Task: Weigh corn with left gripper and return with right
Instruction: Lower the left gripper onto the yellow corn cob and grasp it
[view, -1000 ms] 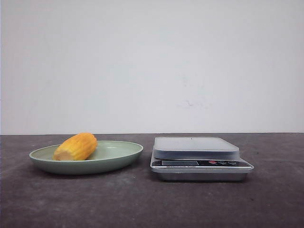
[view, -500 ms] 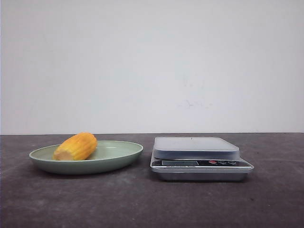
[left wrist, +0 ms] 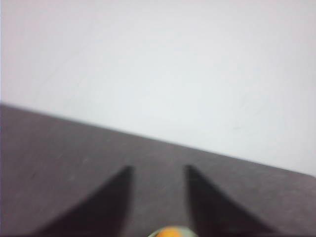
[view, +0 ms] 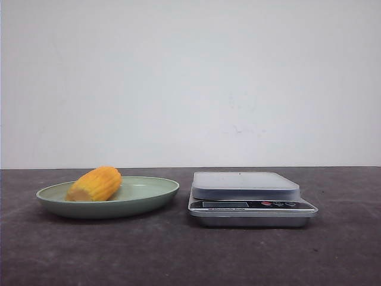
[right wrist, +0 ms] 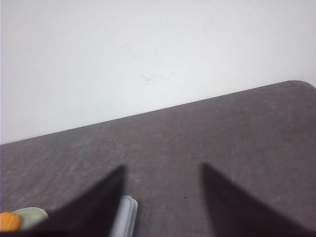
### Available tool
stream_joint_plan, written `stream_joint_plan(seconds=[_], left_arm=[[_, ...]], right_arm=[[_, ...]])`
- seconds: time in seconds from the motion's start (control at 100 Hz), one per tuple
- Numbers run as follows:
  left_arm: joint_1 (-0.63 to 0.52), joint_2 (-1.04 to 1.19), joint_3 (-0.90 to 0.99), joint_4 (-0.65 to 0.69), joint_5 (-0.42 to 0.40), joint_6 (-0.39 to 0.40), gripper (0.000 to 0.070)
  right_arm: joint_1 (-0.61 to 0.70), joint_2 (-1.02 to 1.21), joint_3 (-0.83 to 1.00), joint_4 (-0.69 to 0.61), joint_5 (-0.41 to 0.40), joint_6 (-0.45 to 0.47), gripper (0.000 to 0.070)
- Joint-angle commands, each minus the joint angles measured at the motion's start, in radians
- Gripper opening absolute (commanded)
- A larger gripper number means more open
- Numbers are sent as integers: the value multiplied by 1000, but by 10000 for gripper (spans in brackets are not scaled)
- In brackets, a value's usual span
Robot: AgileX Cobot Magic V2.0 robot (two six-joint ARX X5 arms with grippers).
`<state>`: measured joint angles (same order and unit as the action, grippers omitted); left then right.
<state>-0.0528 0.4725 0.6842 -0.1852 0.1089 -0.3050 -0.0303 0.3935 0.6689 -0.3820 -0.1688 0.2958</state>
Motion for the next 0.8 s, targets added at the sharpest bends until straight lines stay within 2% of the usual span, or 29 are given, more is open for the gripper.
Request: stream_joint_plan(seconds=[0.0,0.04,0.13,0.26,0.33,0.46,0.58,0.79], left_arm=[[-1,88,118,-46,60,57,395],[-3,145,190,-104,102,98,395],[-30,290,355,-250,107,139,396],[-119,465,505,-345,102,147,396],[-168,551,547,-363,89,164,398],[-257,702,562,-372,2,168,408],[-307,846,562,-380,-42,161,408],[-348,1080,562,-365,-74,135,405]], right_arm=[[12,37,80,-21,-25,-42,460],[21,59,122,-39,-43,-47,460],[44,106,211,-70,-64,-48,461],[69,160,307,-117,-97,-53,499],[79,181,341,-147,-96,-74,519],[93,208,371,-182,-97,-80,593],[104,209,371,-203,-96,-91,594],[108,210,371,-222,-96,-99,594]])
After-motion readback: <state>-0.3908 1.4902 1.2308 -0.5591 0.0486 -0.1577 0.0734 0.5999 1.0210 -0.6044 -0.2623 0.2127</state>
